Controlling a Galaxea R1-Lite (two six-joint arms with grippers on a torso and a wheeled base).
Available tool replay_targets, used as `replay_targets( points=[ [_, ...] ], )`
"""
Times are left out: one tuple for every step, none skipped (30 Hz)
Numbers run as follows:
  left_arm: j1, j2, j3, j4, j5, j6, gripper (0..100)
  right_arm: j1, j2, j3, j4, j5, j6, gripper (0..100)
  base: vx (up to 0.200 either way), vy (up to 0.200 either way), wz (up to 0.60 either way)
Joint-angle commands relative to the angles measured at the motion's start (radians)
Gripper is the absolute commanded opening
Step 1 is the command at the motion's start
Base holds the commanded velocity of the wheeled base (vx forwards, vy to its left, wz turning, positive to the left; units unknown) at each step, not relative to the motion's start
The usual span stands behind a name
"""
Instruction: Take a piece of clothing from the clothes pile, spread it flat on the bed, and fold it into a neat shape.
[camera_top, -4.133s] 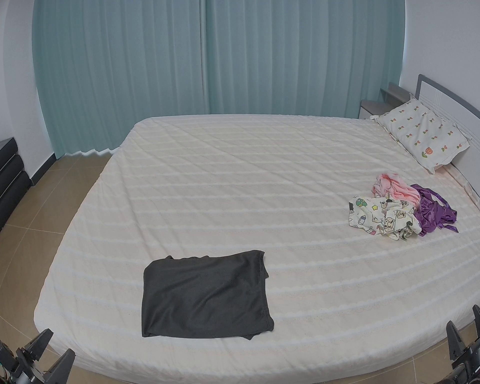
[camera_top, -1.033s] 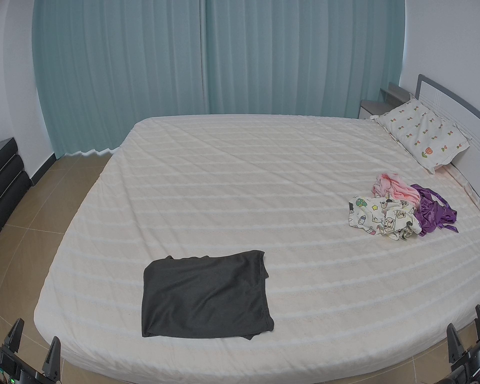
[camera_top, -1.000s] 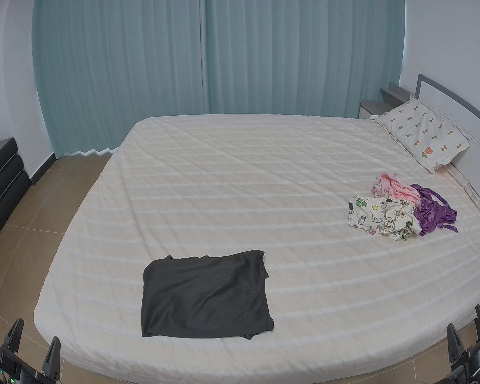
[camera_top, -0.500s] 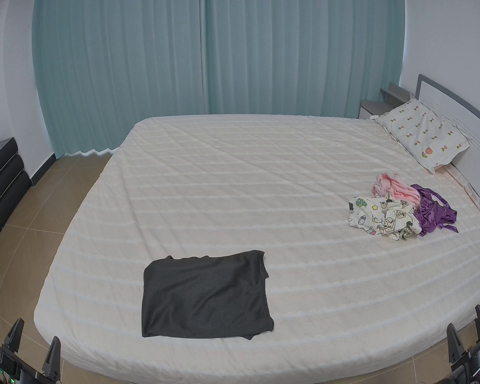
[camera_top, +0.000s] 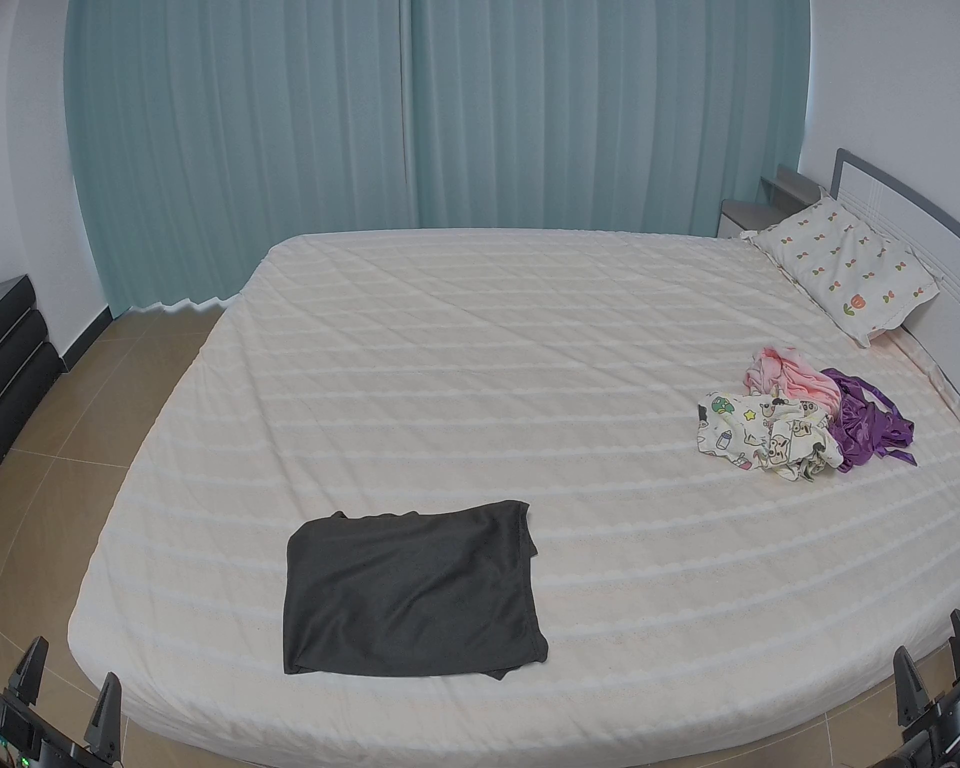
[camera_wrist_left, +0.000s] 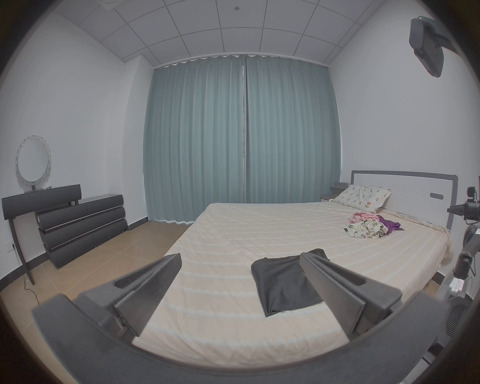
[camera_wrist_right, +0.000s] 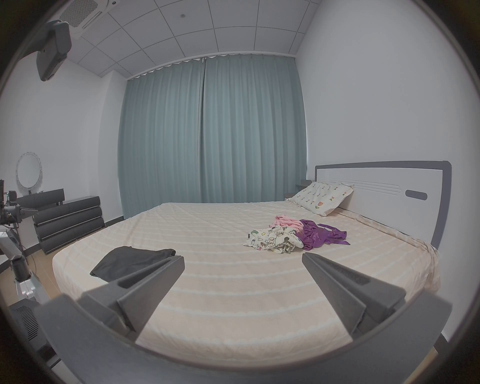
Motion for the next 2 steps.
replay_targets(
  points=[
    [-0.001, -0.008, 0.016, 0.0, 0.0, -0.001, 100, 0.0, -0.014, 0.018, 0.0, 0.0, -0.001, 100, 0.0, 0.0, 0.0],
    [0.0, -0.008, 0.016, 0.0, -0.001, -0.001, 100, 0.0, -0.012, 0.018, 0.0, 0.0, 0.002, 100, 0.0, 0.0, 0.0]
  ],
)
